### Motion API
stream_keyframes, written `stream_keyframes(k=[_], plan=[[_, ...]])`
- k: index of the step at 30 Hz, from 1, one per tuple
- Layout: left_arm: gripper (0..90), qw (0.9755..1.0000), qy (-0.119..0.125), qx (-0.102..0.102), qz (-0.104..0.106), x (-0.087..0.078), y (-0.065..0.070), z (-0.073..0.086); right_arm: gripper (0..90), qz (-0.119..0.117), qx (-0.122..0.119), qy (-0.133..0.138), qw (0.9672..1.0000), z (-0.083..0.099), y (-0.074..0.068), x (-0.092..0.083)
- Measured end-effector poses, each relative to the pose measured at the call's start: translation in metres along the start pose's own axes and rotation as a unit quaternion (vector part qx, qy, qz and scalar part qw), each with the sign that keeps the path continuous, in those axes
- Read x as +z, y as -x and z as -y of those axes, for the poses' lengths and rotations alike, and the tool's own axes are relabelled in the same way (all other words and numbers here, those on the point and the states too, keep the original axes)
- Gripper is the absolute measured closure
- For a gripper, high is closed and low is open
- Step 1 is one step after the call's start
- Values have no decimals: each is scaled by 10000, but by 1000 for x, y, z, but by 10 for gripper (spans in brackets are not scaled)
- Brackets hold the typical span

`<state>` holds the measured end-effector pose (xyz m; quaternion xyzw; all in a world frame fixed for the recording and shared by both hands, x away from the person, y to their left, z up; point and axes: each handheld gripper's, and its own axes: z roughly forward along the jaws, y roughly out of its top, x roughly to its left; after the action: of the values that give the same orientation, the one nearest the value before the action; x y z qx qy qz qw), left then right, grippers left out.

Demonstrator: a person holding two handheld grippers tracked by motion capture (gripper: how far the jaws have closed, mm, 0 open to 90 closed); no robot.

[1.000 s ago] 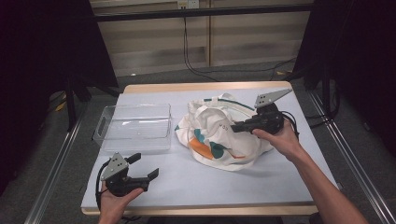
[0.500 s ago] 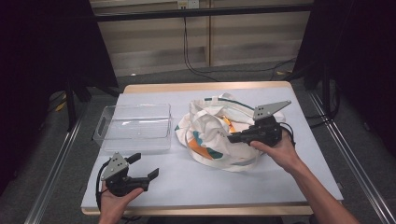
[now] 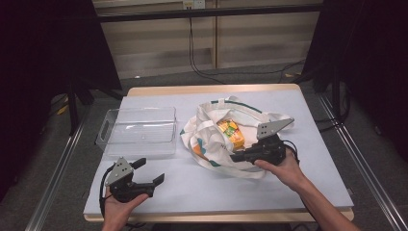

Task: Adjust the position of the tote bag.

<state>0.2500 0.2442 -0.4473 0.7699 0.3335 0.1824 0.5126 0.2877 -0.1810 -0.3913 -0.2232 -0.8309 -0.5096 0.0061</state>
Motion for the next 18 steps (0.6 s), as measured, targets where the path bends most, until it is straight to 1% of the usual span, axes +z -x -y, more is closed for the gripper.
stream_keyframes(k=[2, 3, 4, 5, 6, 9, 11, 12, 14, 16, 17, 18], plan=[[110, 10000, 5, 4, 28, 0, 0, 0, 887, 0, -15, 10, 10000, 3, -2, 3], [110, 10000, 14, -4, 18, 0, 0, 0, 887, -3, -99, -40, 9999, 5, -5, 7], [110, 10000, 14, -2, 32, 0, 0, 0, 887, -3, -99, -40, 9999, 5, -5, 7], [110, 10000, 17, 2, 46, 1, 0, 0, 886, -65, -101, -84, 9999, 8, -7, 13], [110, 10000, 27, -22, 42, 1, -1, 0, 887, -66, -102, -118, 9999, 10, -8, 15], [110, 10000, 19, -2, 11, 0, 0, 0, 886, -167, -109, -252, 9995, 18, -12, 27], [110, 10000, 37, -8, 48, 0, 0, 0, 886, -158, -136, -287, 9994, 20, -14, 30], [110, 10000, 12, 13, 26, 0, 0, 0, 886, -185, -150, -332, 9992, 21, -15, 32], [113, 10000, 3, 4, 23, 0, 0, 0, 886, -190, -131, -320, 9992, 23, -15, 33], [117, 9999, 76, -12, 105, 0, 0, 0, 885, -234, -107, -335, 9991, 28, -15, 35], [119, 9999, 76, -12, 105, 0, 0, 0, 885, -234, -107, -335, 9991, 28, -15, 35], [120, 9999, 93, -32, 96, 0, 0, 0, 886, -229, -109, -421, 9988, 32, -15, 38]])
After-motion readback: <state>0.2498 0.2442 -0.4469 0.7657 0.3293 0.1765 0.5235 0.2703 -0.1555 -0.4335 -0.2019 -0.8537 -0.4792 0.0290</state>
